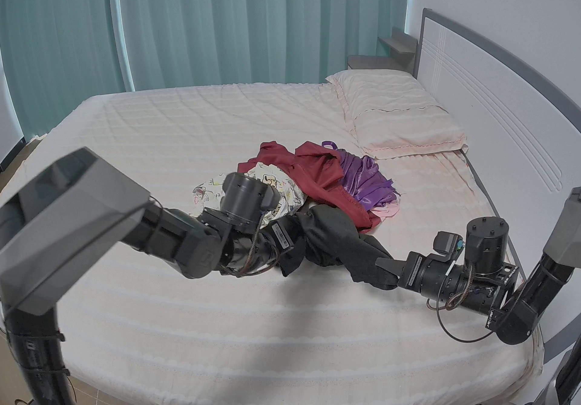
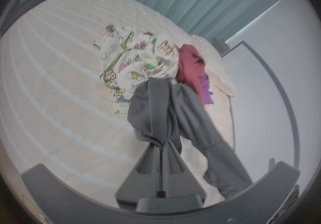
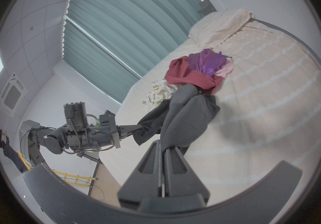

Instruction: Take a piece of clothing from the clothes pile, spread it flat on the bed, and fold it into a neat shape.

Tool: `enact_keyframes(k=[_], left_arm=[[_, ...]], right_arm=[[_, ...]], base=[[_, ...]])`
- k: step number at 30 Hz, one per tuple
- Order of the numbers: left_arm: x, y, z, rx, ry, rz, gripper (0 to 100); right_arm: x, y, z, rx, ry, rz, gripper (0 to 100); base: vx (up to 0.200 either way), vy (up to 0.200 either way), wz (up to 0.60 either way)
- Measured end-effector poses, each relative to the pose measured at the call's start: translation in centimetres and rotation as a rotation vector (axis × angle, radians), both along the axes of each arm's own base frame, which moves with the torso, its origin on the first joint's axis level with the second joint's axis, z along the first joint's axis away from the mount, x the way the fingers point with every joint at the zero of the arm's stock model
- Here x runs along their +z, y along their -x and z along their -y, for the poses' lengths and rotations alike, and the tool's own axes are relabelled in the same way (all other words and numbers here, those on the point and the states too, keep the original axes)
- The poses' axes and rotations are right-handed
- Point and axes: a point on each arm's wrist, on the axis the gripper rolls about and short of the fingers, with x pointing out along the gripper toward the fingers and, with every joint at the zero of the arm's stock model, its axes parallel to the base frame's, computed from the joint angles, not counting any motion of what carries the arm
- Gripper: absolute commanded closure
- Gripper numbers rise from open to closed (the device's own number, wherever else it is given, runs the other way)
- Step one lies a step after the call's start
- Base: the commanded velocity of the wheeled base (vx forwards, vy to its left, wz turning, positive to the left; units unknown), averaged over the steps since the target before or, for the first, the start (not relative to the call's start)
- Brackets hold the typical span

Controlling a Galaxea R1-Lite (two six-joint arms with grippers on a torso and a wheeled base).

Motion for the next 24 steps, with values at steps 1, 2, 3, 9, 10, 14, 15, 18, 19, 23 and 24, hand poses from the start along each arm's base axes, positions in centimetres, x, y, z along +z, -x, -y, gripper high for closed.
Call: enact_keyframes(k=[1, 2, 3, 9, 10, 14, 15, 18, 19, 23, 24], left_arm=[[1.0, 0.5, -0.3, -0.001, 0.015, 0.014, 100], [1.9, 1.0, -0.5, -0.003, 0.029, 0.029, 100], [3.1, 1.5, -0.8, -0.005, 0.049, 0.048, 100], [9.2, 5.1, -2.4, -0.018, 0.143, 0.167, 100], [10.3, 5.7, -2.7, -0.021, 0.159, 0.192, 100], [13.5, 7.8, -3.9, -0.020, 0.207, 0.272, 100], [14.4, 8.3, -4.2, -0.012, 0.218, 0.299, 100], [16.2, 9.6, -5.1, 0.024, 0.230, 0.358, 100], [16.6, 10.1, -5.5, 0.035, 0.234, 0.375, 100], [16.8, 11.3, -6.2, 0.039, 0.234, 0.382, 100], [16.8, 11.5, -6.4, 0.040, 0.233, 0.380, 100]], right_arm=[[0.5, 0.2, 0.0, 0.005, -0.007, 0.013, 100], [1.0, 0.5, -0.1, 0.011, -0.016, 0.028, 100], [1.6, 0.7, -0.1, 0.018, -0.027, 0.046, 100], [6.3, 2.4, -0.2, 0.064, -0.117, 0.194, 100], [7.3, 2.6, -0.1, 0.070, -0.135, 0.226, 100], [11.0, 3.5, 0.3, 0.084, -0.208, 0.351, 100], [12.2, 3.7, 0.5, 0.081, -0.229, 0.392, 100], [14.6, 4.2, 1.1, 0.078, -0.272, 0.468, 100], [15.2, 4.3, 1.3, 0.078, -0.281, 0.485, 100], [15.5, 4.5, 1.5, 0.081, -0.285, 0.491, 100], [15.5, 4.5, 1.5, 0.081, -0.284, 0.488, 100]], base=[[0.000, 0.000, 0.00], [0.000, 0.000, 0.00], [0.000, 0.000, 0.00], [0.000, 0.000, 0.00], [0.000, 0.000, 0.00], [0.000, 0.000, 0.00], [0.000, 0.000, 0.00], [0.000, 0.000, 0.00], [0.000, 0.000, 0.00], [0.000, 0.000, 0.00], [0.000, 0.000, 0.00]])
